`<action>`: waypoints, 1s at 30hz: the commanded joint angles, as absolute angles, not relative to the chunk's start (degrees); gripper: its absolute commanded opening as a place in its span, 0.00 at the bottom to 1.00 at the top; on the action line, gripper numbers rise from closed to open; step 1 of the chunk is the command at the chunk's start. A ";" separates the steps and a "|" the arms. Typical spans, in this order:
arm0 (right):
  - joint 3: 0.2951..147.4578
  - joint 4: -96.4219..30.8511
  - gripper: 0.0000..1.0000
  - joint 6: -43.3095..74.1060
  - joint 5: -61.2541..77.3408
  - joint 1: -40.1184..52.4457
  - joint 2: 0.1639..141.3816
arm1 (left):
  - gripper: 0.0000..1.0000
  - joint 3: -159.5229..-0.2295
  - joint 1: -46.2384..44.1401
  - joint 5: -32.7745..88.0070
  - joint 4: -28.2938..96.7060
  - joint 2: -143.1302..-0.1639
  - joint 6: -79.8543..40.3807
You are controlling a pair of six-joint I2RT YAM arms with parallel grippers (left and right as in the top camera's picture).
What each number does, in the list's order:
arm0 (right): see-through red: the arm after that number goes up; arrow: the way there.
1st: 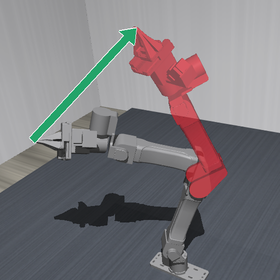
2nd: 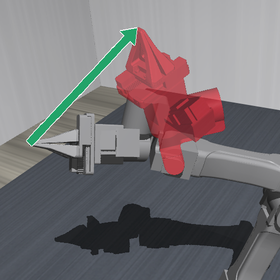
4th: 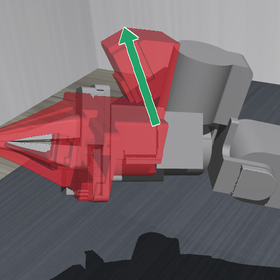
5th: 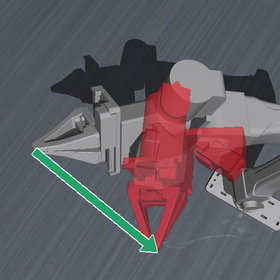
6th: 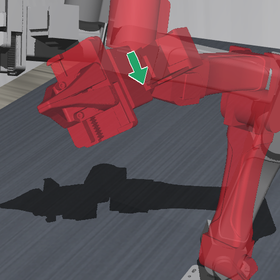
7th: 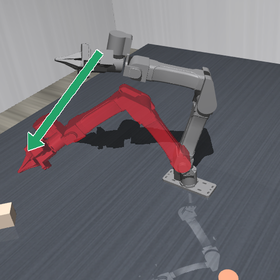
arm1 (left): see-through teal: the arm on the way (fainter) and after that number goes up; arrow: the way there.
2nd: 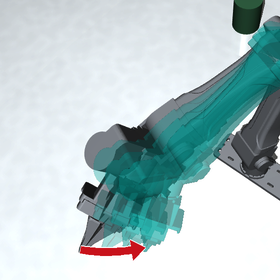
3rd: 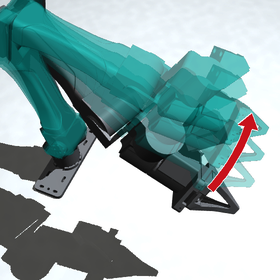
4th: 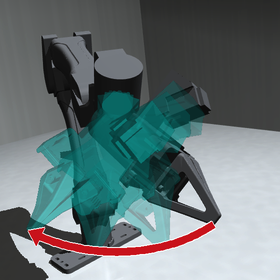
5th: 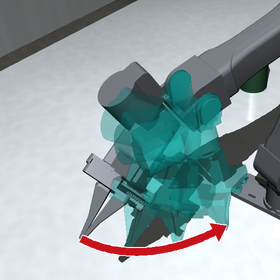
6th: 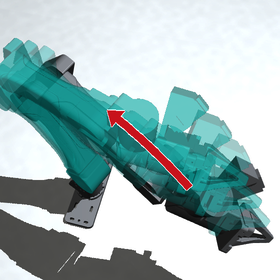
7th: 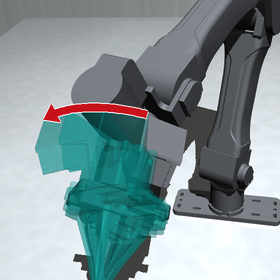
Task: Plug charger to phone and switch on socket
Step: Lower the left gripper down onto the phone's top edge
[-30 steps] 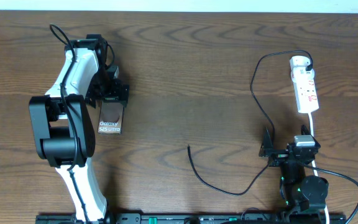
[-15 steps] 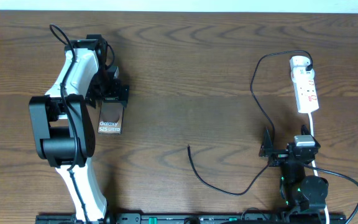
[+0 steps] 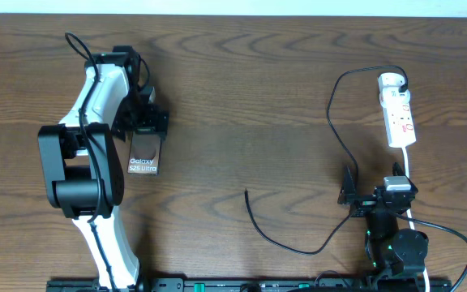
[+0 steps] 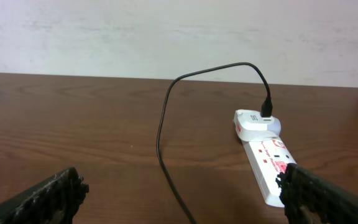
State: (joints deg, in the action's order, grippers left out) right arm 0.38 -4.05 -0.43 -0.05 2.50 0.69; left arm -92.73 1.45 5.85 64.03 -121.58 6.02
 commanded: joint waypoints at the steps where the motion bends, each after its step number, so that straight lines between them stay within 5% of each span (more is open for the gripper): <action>1: 0.32 -4.29 0.99 0.19 -0.73 2.94 0.38 | 0.98 -89.19 1.54 5.34 63.00 -118.63 5.67; 30: 0.32 -4.29 0.99 0.19 -0.73 2.94 0.38 | 0.98 -79.70 1.54 5.58 50.00 -109.73 8.36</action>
State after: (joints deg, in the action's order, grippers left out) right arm 0.38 -4.05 -0.43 -0.05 2.50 0.69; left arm -80.09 1.45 5.87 50.24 -109.73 6.72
